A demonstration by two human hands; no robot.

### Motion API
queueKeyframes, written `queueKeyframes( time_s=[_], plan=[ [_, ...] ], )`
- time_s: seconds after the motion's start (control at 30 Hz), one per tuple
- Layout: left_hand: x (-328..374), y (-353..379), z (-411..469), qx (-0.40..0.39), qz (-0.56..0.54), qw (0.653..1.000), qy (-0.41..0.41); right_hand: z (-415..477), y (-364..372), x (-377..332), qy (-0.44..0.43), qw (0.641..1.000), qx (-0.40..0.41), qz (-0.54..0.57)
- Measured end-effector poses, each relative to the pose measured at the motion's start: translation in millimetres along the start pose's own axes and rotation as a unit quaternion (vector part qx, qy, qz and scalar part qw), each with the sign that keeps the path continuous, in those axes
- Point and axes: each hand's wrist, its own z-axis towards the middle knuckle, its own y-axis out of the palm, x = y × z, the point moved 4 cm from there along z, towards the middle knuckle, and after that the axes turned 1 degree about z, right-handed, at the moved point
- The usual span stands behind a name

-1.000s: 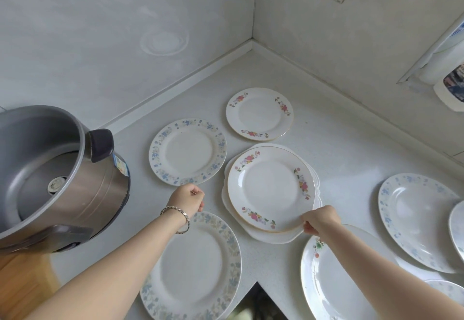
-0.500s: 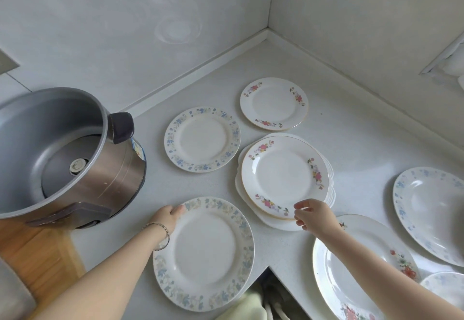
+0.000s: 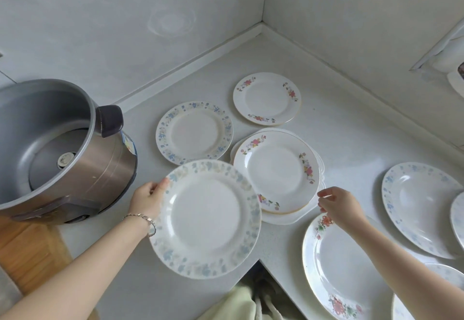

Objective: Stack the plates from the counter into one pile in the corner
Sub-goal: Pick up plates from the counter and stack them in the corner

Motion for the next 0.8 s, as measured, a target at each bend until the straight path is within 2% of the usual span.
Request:
queueKeyframes(
  time_s=[0.1,0.27,0.5,0.8],
  plan=[
    [26.8,11.4,-7.6,0.020,-0.097,0.995,-0.021,5.2,-16.3,5.2,0.004,1.000,0.023,0.004],
    [58.7,60.5,-5.4,0.060,-0.187,0.980,-0.042,10.0,-32.2,22.5,0.029,0.998,0.039,0.026],
    [76.4,133.3,0.6,0.077,-0.174,0.980,-0.063,9.7,-46.6,46.8,0.057,0.996,0.045,0.057],
    [77.4,165.9,-1.3,0.072,-0.177,0.980,-0.062,11.1,-45.3,56.4,0.062,0.995,0.035,0.064]
  ],
)
